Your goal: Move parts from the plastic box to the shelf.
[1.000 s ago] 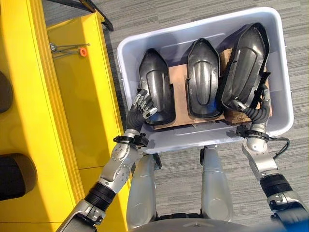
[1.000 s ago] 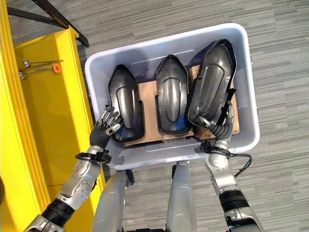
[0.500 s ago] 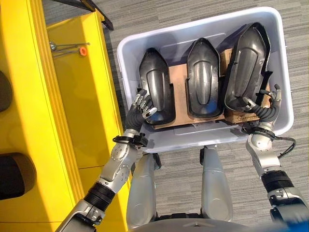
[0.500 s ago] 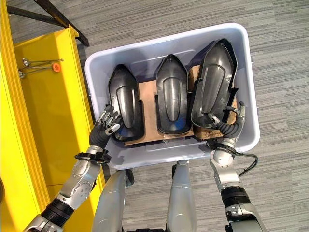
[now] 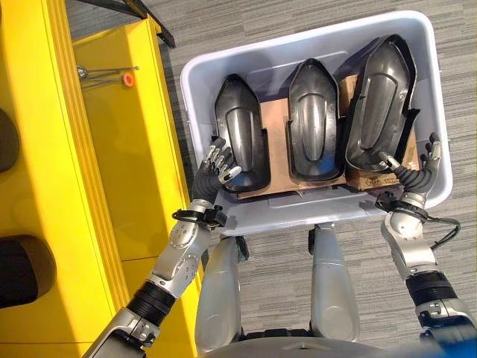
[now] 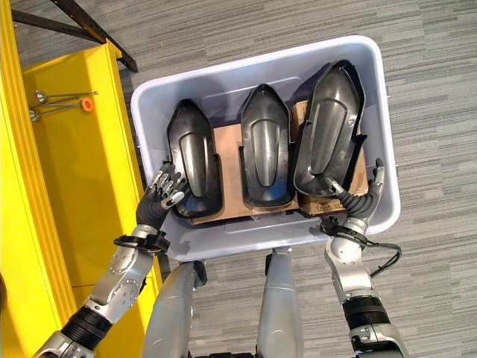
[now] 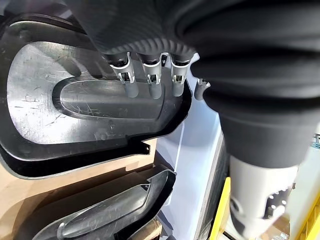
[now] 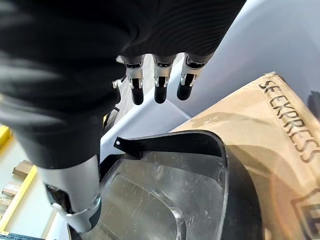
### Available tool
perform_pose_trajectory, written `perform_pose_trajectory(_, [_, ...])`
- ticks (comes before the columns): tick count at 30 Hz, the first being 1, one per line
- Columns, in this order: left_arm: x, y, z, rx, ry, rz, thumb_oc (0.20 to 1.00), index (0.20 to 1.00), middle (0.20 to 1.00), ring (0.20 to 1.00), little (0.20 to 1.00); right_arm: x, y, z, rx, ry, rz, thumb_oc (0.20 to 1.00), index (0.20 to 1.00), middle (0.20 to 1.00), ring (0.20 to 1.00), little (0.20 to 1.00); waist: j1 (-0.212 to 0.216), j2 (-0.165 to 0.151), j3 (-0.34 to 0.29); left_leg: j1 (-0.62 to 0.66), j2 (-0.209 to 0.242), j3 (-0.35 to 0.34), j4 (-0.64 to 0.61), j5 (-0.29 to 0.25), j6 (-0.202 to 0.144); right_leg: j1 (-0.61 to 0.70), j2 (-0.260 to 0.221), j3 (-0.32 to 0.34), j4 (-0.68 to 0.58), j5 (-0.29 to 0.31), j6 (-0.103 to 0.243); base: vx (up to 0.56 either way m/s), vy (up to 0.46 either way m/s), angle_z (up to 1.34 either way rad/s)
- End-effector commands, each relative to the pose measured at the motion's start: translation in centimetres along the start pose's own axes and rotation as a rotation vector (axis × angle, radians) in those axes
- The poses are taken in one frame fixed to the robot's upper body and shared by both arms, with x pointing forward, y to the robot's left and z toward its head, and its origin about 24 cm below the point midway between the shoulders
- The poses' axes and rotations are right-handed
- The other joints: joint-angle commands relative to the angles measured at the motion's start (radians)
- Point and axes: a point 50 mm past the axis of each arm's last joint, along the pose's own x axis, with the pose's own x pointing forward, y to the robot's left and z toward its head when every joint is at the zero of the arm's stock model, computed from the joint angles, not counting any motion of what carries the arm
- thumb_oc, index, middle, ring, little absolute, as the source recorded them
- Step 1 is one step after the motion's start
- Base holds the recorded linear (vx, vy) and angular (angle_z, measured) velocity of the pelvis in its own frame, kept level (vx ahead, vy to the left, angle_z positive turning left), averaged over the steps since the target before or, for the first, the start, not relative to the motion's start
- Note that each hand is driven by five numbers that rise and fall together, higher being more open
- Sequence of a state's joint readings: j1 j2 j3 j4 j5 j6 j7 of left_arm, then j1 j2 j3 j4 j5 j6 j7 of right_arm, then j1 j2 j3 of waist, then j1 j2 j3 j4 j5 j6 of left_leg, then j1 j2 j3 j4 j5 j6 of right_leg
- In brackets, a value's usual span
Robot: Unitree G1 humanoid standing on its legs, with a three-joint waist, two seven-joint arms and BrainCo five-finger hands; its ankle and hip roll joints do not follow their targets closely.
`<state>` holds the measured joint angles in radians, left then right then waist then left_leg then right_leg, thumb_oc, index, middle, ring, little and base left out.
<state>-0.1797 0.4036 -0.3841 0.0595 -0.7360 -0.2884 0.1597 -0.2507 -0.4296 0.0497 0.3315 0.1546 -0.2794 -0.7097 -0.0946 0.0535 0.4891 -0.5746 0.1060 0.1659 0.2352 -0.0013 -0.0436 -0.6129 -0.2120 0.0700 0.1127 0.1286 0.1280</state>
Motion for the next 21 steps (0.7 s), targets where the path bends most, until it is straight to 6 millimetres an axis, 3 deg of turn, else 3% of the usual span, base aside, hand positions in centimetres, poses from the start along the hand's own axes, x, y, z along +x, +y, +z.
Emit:
perform_pose_trajectory(1, [-0.5, -0.3, 1.1, -0.02, -0.063, -0.017, 1.0, 1.0, 1.0, 1.0, 1.0, 0.0, -1.3, 0.6, 0.038, -0.046, -0.057, 1.0, 1.0, 1.0, 1.0, 1.0, 0.004, -0.003, -0.076, -0.021, 0.039, -0.059, 0.098, -0.073, -0.038, -0.03, -0.033, -0.043, 0.145, -0.076, 0.009, 0.0, 0.0, 0.0])
perform_pose_trajectory(21, [-0.4, -0.8, 1.1, -0.036, -0.062, -0.048, 1.0, 1.0, 1.0, 1.0, 1.0, 2.4, 0.6, 0.1, -0.03, 0.006, -0.053, 1.0, 1.0, 1.0, 1.0, 1.0, 0.035, 0.02, -0.07, -0.053, 0.035, -0.07, 0.112, -0.074, -0.034, -0.055, -0.034, -0.051, 0.163, -0.083, 0.007, 0.0, 0.0, 0.0])
